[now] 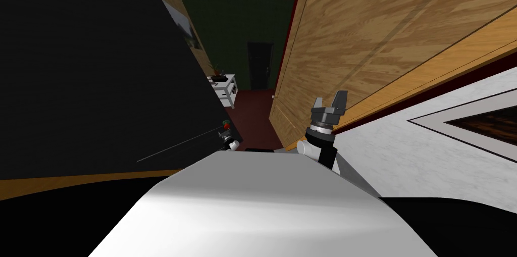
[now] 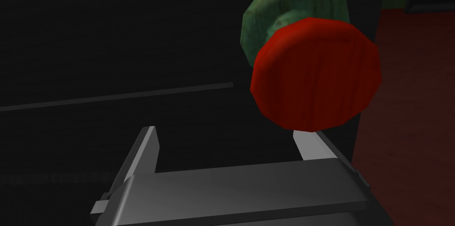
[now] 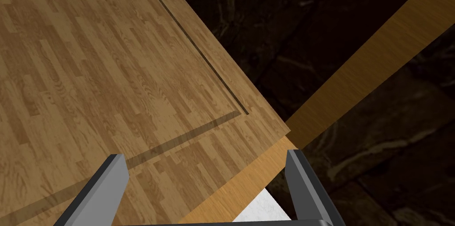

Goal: Push the door open

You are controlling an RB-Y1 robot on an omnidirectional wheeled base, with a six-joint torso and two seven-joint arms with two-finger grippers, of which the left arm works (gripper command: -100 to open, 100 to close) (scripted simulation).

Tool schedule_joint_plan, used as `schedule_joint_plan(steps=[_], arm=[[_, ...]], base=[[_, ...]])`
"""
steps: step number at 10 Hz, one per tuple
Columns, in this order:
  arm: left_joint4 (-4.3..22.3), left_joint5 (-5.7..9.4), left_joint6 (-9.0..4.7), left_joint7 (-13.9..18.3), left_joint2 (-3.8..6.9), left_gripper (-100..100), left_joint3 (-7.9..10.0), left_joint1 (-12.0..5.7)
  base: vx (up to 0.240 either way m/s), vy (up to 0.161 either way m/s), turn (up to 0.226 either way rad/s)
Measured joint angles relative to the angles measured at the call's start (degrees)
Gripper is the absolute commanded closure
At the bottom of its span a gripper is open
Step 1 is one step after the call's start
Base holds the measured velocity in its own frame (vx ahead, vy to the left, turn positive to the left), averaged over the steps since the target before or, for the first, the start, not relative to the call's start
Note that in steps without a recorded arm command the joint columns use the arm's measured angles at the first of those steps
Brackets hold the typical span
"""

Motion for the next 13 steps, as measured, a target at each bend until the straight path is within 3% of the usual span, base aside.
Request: schedule_joint_plan(steps=[1, 2, 7, 8, 9, 10, 11, 13], arm=[[-1.35, 0.1, -0.03, 0.25, -0.5, -100, -0.05, 0.46], [-5.02, 0.14, 1.35, -0.65, -1.59, -100, -0.08, 1.93], [-1.82, 0.17, 0.65, 0.14, -0.94, -100, -0.16, 0.22], [-0.34, 0.13, -0.07, 0.56, -0.65, -100, -0.22, -0.45], [1.92, -0.11, -1.69, 2.01, -0.95, -100, -0.89, -2.1], [2.07, -0.3, -2.41, 3.11, -1.08, -100, -1.42, -2.93], [-0.28, -0.35, -1.71, 2.82, -1.67, -100, -1.57, -2.15], [0.53, -0.37, -2.09, 4.13, -2.93, -100, -2.24, -3.42]], base=[[-0.082, 0.013, -0.028], [-0.045, 0.005, -0.007], [-0.002, -0.003, 0.002], [-0.082, -0.004, -0.105], [-0.11, -0.02, -0.107], [-0.069, -0.031, -0.015], [-0.137, -0.055, -0.074], [-0.1, -0.022, -0.021]])
